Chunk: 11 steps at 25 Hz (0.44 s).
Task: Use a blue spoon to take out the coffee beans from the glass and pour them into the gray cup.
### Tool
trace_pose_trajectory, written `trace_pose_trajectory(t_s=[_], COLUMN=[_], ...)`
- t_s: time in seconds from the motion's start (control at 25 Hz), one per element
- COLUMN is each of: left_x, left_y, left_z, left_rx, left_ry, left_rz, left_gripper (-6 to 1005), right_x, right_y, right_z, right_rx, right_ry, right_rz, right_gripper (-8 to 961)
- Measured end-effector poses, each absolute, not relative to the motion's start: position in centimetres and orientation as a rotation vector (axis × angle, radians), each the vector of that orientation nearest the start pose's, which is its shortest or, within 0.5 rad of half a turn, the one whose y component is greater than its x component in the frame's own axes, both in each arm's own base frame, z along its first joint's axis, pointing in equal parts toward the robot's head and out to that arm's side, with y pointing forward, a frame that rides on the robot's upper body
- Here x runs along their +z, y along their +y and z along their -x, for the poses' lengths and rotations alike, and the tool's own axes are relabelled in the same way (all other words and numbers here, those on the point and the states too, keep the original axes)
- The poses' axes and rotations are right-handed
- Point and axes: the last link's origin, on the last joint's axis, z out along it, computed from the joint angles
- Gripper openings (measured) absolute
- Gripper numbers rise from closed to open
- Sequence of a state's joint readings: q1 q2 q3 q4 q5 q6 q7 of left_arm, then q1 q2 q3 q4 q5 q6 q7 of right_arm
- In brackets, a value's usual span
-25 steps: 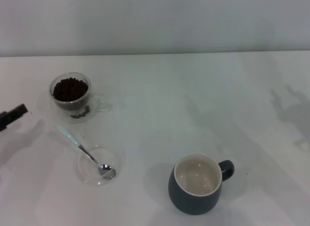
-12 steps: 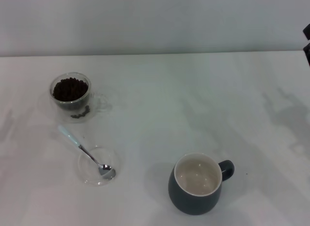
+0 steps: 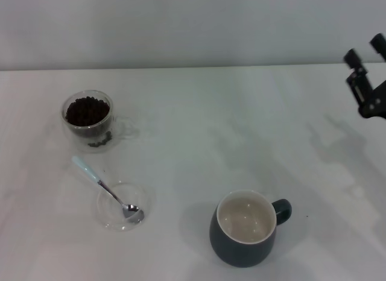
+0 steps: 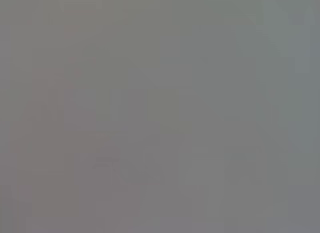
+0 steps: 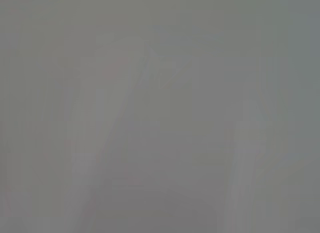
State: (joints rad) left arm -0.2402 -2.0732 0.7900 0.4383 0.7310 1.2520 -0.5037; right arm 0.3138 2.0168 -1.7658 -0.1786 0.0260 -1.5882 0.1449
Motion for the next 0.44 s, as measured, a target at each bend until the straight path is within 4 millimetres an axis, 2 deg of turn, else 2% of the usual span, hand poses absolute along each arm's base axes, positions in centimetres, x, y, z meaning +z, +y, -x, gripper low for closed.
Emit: trace_pose_trajectory(t_s=[0.28,0.44], left_x=[8.7,8.3], left_y=[30.9,30.9], left_z=[35.8,35.7], left_rx=[-0.697,-0.681], left_ry=[-0.296,-0.278], left_rz=[1.440,1.409], left_gripper=[736,736], right_x=[0.3,-0.1], right_y=[28.3,28.7], right_z=[-30.5,-30.4], right_rx=[0.873,0.861], right_ry=[0.100,0.108], right_rz=[1.830,1.849], right_gripper=[500,523])
